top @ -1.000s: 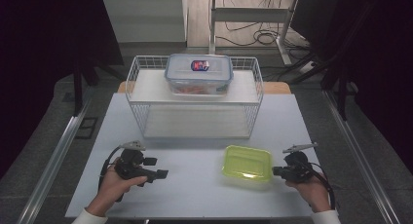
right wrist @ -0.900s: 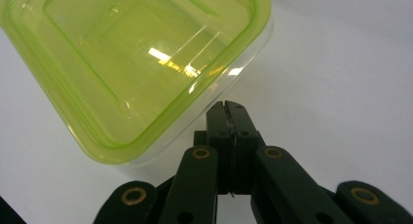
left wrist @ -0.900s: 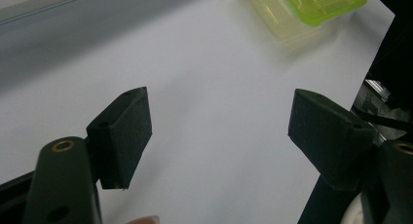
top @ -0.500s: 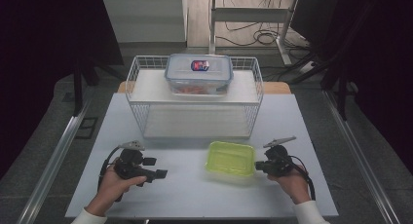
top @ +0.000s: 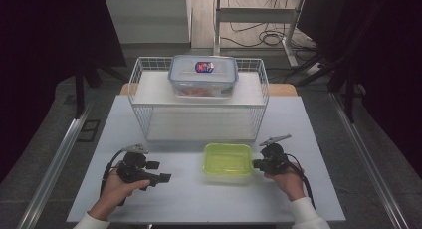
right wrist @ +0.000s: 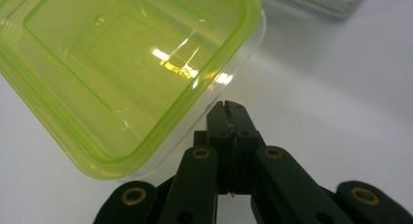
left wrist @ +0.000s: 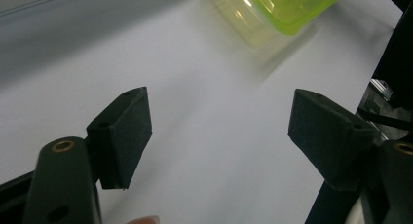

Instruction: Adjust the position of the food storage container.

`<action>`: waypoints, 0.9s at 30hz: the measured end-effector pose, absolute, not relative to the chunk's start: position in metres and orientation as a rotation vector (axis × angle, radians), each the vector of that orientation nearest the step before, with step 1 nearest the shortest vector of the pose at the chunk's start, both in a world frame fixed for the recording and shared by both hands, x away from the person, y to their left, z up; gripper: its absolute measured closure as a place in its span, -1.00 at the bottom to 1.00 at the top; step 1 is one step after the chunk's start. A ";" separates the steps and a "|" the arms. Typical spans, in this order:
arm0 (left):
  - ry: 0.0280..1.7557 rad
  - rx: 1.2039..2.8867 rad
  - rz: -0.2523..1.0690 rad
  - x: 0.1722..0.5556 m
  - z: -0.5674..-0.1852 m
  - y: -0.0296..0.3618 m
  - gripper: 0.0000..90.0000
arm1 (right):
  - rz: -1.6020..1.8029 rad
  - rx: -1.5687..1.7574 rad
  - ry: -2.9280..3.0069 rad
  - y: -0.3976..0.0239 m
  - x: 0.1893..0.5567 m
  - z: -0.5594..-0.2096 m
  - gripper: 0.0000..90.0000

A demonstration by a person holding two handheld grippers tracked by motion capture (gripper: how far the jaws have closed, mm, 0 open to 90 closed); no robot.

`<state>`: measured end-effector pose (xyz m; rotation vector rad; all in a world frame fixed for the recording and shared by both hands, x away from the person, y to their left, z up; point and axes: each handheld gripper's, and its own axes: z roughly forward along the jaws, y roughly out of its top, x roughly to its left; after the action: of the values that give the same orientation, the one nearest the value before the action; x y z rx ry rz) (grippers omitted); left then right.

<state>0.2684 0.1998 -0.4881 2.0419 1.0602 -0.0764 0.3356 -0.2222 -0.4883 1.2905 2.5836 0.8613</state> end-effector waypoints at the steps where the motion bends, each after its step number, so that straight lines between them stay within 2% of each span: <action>1: 1.059 2.042 -0.076 0.268 -0.488 0.200 -0.48 | 0.863 1.282 2.583 -0.218 0.336 -0.488 0.98; 15: 1.067 2.025 -0.087 0.272 -0.489 0.201 -0.48 | 0.928 1.194 2.621 -0.171 0.347 -0.496 0.98; 27: 1.080 1.999 -0.062 0.268 -0.488 0.206 -0.48 | 1.009 1.252 2.525 -0.198 0.338 -0.483 0.98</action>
<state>0.2685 0.2063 -0.4880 1.9989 1.0797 -0.0617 0.3376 -0.1976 -0.4828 1.2524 2.5253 1.0089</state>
